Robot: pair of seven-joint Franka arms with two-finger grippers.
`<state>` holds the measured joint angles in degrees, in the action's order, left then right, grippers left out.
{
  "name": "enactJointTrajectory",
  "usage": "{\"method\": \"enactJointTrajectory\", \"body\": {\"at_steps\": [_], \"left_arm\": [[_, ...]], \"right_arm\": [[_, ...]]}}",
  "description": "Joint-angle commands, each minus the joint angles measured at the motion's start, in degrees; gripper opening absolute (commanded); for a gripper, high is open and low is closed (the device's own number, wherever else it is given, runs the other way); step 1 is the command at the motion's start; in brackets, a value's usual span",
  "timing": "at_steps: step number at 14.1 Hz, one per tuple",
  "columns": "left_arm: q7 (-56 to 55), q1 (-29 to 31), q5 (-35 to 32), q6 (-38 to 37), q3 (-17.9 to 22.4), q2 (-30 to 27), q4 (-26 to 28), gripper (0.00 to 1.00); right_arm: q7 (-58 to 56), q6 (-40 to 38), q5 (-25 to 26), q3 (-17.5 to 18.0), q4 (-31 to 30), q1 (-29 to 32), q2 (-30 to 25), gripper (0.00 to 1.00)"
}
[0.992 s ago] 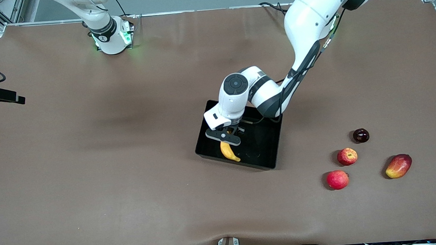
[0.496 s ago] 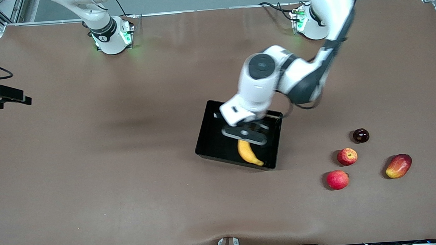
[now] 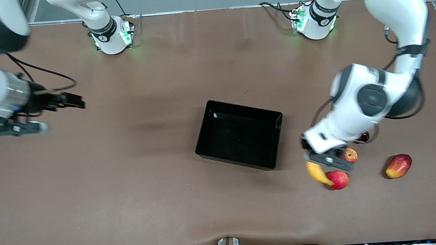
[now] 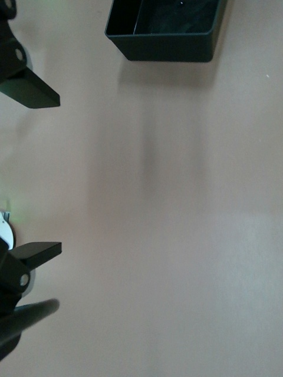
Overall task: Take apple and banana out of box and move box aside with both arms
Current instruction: 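Lift the banana out while the right gripper reaches toward the box, then place the banana by the apples while the right gripper grasps the box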
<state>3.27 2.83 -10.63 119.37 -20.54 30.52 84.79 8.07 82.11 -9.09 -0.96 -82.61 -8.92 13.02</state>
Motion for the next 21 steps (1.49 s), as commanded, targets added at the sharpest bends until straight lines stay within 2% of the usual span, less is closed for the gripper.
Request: {"method": "enactJointTrajectory", "body": {"at_steps": [1,5,9,13,16,18,19,20,21], "left_arm": [[9.17,5.15,0.52,-0.36,-0.21,1.46,0.29,0.00],[18.95,11.66,0.35,2.88,-0.03,6.20,-1.29,0.00],[24.57,12.11,0.08,8.76,3.66,9.46,-2.25,0.00],[26.26,12.20,0.17,14.04,5.42,13.06,-2.26,0.00],[26.00,12.46,0.08,17.82,5.77,16.14,-2.26,0.00],[26.26,12.46,0.08,18.97,6.82,17.54,-2.17,0.00],[26.17,12.46,0.08,19.41,7.09,17.99,-2.17,0.00],[26.26,12.46,0.08,20.02,7.09,18.51,-2.17,0.00],[26.26,12.46,0.00,20.64,7.35,18.78,-2.17,0.08]], "right_arm": [[1.59,3.55,-2.68,-0.45,-1.13,-2.50,4.02,1.00],[15.09,18.58,-4.01,-0.45,-8.61,-11.18,6.03,1.00],[27.23,31.94,-3.83,-0.54,-8.36,-21.65,13.50,1.00],[31.02,39.69,-3.92,-0.54,-8.09,-26.66,18.95,1.00],[33.05,42.69,-3.83,-0.54,-7.48,-30.00,23.17,1.00],[37.96,48.46,-3.83,-0.54,-7.39,-31.85,25.72,1.00],[38.16,49.37,-3.49,-0.54,-7.39,-32.12,26.35,0.65],[37.81,49.29,-3.22,-0.54,-7.56,-32.47,26.53,0.41],[37.81,49.20,-3.22,-0.54,-7.57,-32.48,26.79,0.17]]}}
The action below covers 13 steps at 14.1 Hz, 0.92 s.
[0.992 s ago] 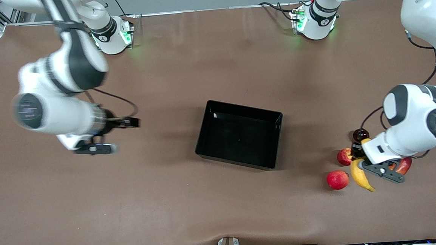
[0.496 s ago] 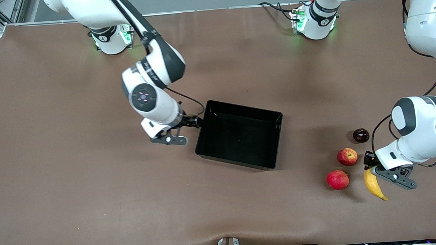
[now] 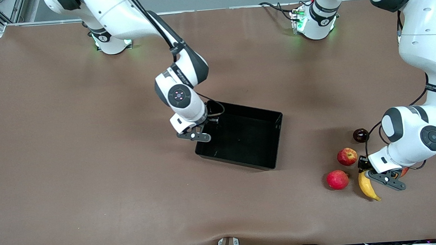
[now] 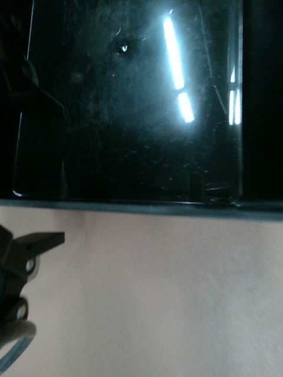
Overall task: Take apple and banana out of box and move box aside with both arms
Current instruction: 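Place the banana by the apples while the right gripper grasps the box, then drag the black box away from the fruit with the right gripper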
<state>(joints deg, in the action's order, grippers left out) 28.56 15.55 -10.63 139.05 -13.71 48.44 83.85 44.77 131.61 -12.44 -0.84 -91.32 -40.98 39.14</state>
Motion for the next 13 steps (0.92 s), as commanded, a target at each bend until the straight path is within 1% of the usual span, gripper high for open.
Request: {"method": "enactJointTrajectory", "body": {"at_steps": [1,2,3,5,6,7,8,10,11,13], "left_arm": [[0.88,-0.25,-0.01,1.04,0.61,0.86,-1.23,0.17],[0.45,-0.25,0.08,1.04,0.62,0.69,-1.15,0.65],[0.96,-0.17,0.17,1.04,0.62,0.43,-1.23,1.00],[0.27,0.01,0.69,0.35,0.09,-1.41,-1.15,1.00],[0.27,-0.08,0.87,-0.88,-0.09,-2.81,-0.97,1.00],[0.09,-0.08,0.96,-3.76,-0.52,-4.74,-1.14,1.00],[-0.87,0.01,1.74,-6.57,-0.79,-6.76,-1.14,1.00],[-2.63,-0.77,2.80,-12.11,-1.23,-10.89,-0.97,1.00],[-4.46,-0.78,2.81,-14.84,-2.19,-12.91,-0.62,1.00],[-8.59,-0.43,2.81,-22.03,-4.73,-17.31,-0.62,1.00]], "right_arm": [[1.71,-0.22,-0.21,-0.66,1.32,-0.42,0.59,0.00],[1.72,-0.22,-0.47,-0.66,1.41,-0.50,0.59,0.00],[1.55,-0.22,-0.48,-0.66,1.41,-0.42,0.59,0.00],[1.46,-0.48,-0.48,-0.66,1.41,-0.15,0.32,0.00],[1.46,-0.66,-0.48,-0.66,1.41,0.11,0.06,0.00],[1.37,-1.70,-0.48,-0.74,1.58,0.46,-0.38,0.00],[1.19,-3.97,-0.48,-0.83,2.46,1.07,-0.64,0.00],[0.93,-11.78,-0.48,-0.92,5.70,3.44,-1.69,0.00],[0.76,-16.08,-0.48,-0.92,7.20,5.37,-2.74,0.00],[-1.52,-21.73,-0.56,-0.92,8.09,9.49,-5.99,0.00]]}}
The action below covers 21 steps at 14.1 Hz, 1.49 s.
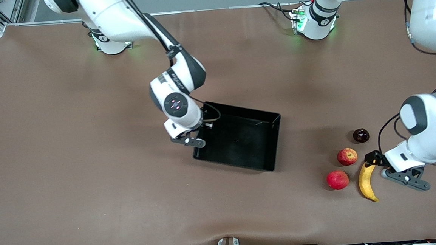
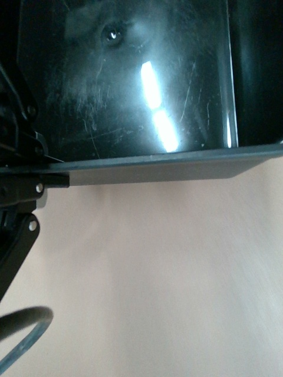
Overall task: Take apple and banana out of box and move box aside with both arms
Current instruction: 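Drag the black box away from the fruit with the right gripper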
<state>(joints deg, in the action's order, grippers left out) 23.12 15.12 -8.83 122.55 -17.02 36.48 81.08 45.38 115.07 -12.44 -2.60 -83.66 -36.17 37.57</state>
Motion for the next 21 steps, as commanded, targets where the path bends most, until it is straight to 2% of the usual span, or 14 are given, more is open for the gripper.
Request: {"method": "enactJointTrajectory", "body": {"at_steps": [1,4,7,11,15,18,21], "left_arm": [[-5.69,-0.17,1.01,-8.09,-2.13,-7.46,2.24,1.00],[-15.09,-0.18,1.01,-15.56,-4.42,-12.65,2.24,1.00],[-17.93,0.00,1.10,-20.32,-5.04,-17.22,2.16,1.00],[-19.50,0.26,4.78,-25.95,-5.21,-22.33,2.24,1.00],[-27.23,-0.09,5.23,-28.24,-6.09,-24.88,2.16,1.00],[-27.96,0.00,4.36,-28.24,-6.27,-25.76,1.81,1.00],[-27.25,0.26,3.91,-28.24,-5.57,-26.72,1.45,1.00]], "right_arm": [[-3.53,-7.56,-0.57,0.84,0.43,6.89,-6.35,0.00],[-6.08,-16.17,-0.05,0.66,-0.01,14.17,-10.66,0.00],[-18.61,-19.53,0.31,0.57,-1.76,23.40,-12.25,0.00],[-37.17,-16.20,1.18,0.57,-6.60,35.27,-12.00,0.00],[-52.62,-9.18,3.56,0.57,-8.71,45.29,-9.80,0.00],[-58.98,-5.13,3.65,0.66,-8.89,50.22,-7.08,0.00],[-65.49,-1.97,3.56,0.57,-8.80,52.51,-4.71,0.00]]}}
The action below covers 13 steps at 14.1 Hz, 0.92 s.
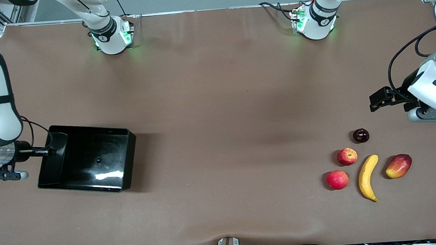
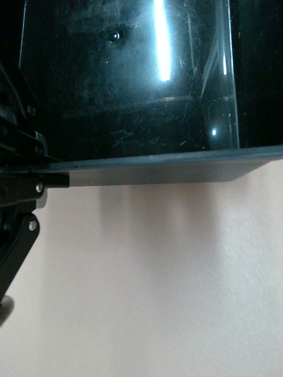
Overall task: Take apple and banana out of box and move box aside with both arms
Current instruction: 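Drag the black box away from the fruit with the right gripper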
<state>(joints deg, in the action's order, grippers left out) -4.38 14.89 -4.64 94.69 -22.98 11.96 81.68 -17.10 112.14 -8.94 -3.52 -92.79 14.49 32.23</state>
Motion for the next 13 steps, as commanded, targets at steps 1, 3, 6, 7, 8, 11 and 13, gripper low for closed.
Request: {"method": "enactJointTrajectory", "body": {"at_steps": [1,3,6,7,8,11,13], "left_arm": [[0.51,0.31,-0.81,-0.38,1.00,-2.81,0.85,1.00],[0.52,0.57,-2.30,-0.38,1.18,-3.34,0.85,1.00],[0.78,-4.66,-1.78,-0.64,8.53,-5.80,1.46,1.00],[0.87,-7.31,-1.95,-1.17,11.35,-6.33,1.73,1.00],[0.34,-8.20,-1.87,-3.17,12.25,-7.12,1.90,1.00],[0.25,-12.85,-1.43,-4.08,16.54,-9.40,4.88,1.00],[0.25,-15.85,-0.64,-3.98,20.15,-11.42,6.47,1.00]], "right_arm": [[-4.33,2.45,0.07,1.58,0.33,2.82,1.68,0.00],[-5.66,2.99,0.07,1.58,0.33,3.53,2.83,0.00],[-5.66,4.58,0.07,1.58,0.16,4.58,4.41,0.00],[-5.57,4.49,0.07,1.58,0.07,4.84,4.50,0.10],[-5.66,4.49,0.07,1.58,-0.10,4.85,4.68,0.22],[-5.84,4.05,-0.02,1.67,0.51,5.46,4.86,1.00],[-7.84,2.31,-0.46,2.37,3.39,4.50,3.90,1.00]]}}
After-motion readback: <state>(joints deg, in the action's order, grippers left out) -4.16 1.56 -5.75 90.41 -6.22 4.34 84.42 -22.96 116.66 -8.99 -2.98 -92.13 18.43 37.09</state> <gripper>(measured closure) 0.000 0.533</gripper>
